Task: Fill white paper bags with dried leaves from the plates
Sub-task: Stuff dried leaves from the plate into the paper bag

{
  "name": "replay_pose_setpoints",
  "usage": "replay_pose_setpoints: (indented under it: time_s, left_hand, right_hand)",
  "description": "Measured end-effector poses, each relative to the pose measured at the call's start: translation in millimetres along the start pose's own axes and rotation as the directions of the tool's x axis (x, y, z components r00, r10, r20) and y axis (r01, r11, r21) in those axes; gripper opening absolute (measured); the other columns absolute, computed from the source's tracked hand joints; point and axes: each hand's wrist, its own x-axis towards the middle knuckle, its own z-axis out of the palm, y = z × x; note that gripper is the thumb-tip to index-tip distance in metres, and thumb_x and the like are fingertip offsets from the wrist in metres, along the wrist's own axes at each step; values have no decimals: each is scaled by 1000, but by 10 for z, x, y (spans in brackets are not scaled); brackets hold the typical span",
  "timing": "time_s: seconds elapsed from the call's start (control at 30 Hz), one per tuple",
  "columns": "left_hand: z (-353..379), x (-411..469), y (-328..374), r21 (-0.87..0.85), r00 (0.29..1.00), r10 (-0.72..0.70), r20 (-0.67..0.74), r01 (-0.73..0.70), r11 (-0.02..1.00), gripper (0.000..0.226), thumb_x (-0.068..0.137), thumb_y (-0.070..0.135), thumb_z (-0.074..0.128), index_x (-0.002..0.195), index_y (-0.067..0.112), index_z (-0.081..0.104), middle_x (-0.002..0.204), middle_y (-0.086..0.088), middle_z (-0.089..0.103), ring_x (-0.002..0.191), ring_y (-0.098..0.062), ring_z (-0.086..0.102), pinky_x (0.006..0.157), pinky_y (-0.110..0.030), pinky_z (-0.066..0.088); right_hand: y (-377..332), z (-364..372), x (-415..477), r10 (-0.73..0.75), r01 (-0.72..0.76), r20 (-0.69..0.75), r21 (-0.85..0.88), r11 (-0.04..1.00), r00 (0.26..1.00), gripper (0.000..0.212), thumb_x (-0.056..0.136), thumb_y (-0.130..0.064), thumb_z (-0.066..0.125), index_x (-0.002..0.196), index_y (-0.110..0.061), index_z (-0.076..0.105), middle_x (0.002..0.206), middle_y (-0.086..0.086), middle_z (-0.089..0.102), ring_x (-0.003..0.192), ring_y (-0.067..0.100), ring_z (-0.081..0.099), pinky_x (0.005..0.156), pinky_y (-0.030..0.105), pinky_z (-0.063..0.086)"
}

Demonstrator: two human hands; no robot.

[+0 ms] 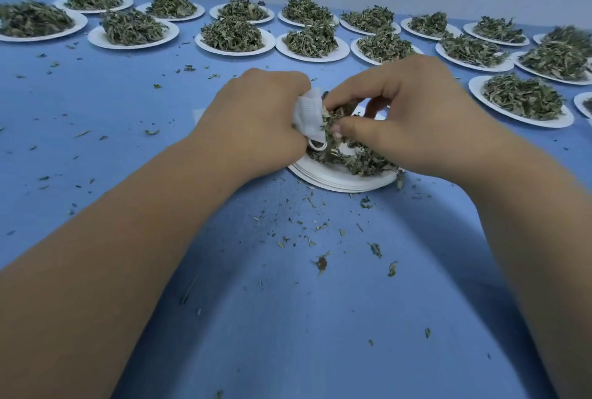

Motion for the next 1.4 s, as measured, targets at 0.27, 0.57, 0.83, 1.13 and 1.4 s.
replay_pose_setpoints:
  time_s: [0.27,0.57,0.83,1.13,1.4]
  left_hand:
    - [80,-19,58,-65,999,41,28,-39,997,24,70,17,61,71,29,40,66,5,46,64,-16,45,50,-29,26]
    - [64,21,-48,-117,999,-29,-27,25,993,34,74,15,62,64,28,32,60,4,40,56,-11,36,50,-30,19]
    - [83,-10,180,-113,993,117,-15,-118,987,27,68,23,54,63,32,29,58,7,37,55,-15,35,53,-30,22]
    - [-14,-7,-5,-118,998,54,-15,-56,991,15,76,19,63,83,30,54,70,8,53,67,-18,50,54,-31,37]
    - [13,72,-227,-227,987,-158,8,155,961,31,79,25,69,108,26,59,93,9,63,85,-17,58,67,-24,45]
  right_hand:
    - [-18,175,53,130,-118,-132,95,988,983,15,75,-13,79,77,-26,71,69,-12,67,56,-5,58,57,8,42]
    - [-7,85,-6,120,-160,122,399,903,985,26,90,-2,73,108,-20,77,97,-10,79,81,-9,70,77,11,55]
    - [14,219,110,171,-143,-133,200,969,976,22,76,-22,75,92,-20,60,93,-8,66,80,16,63,58,23,45]
    - [195,132,131,228,-204,4,458,865,974,24,82,-35,77,102,-33,65,102,-13,74,83,10,67,74,30,57]
    - [355,184,-26,136,-83,358,-159,984,924,78,84,-77,51,151,-38,38,146,-12,46,121,-2,35,97,20,30]
